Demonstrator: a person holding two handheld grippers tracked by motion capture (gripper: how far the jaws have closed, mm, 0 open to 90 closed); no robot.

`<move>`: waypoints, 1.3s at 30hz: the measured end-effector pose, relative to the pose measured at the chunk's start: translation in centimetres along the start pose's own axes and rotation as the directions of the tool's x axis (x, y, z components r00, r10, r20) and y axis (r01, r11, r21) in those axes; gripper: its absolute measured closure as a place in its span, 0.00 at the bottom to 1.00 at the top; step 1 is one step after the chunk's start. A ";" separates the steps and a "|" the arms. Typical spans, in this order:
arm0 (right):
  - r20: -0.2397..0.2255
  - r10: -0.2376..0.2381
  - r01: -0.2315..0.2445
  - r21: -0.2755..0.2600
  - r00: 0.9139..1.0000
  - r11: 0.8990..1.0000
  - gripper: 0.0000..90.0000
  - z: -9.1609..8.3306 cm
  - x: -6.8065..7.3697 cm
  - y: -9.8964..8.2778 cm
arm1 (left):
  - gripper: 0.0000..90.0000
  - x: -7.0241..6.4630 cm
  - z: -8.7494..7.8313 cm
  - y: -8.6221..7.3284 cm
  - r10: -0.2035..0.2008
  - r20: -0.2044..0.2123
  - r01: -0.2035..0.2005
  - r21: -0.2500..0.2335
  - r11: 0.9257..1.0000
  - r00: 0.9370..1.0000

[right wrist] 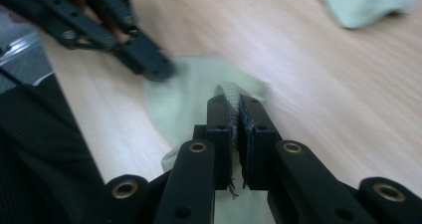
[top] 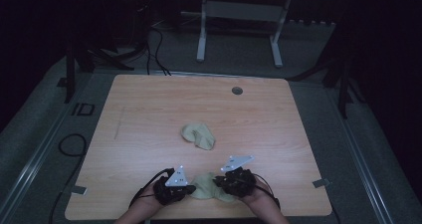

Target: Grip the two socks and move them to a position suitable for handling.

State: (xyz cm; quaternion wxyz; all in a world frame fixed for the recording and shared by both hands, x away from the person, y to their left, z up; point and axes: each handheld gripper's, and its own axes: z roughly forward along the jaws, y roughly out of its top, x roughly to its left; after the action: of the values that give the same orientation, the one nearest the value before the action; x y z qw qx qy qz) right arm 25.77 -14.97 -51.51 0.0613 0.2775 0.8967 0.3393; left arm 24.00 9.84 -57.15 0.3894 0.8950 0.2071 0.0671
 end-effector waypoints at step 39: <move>0.131 0.158 -0.167 0.064 0.979 0.984 1.00 -0.2 -6.1 -4.8 | 0.99 2.0 1.5 1.6 0.054 0.019 -0.054 -0.006 0.999 0.998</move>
State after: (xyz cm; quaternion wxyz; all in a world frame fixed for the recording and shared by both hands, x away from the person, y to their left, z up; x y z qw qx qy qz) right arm 28.66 -21.34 -54.96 0.0790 0.3726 0.8776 0.2912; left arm 26.71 8.68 -57.11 0.3918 0.8998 0.1788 0.0695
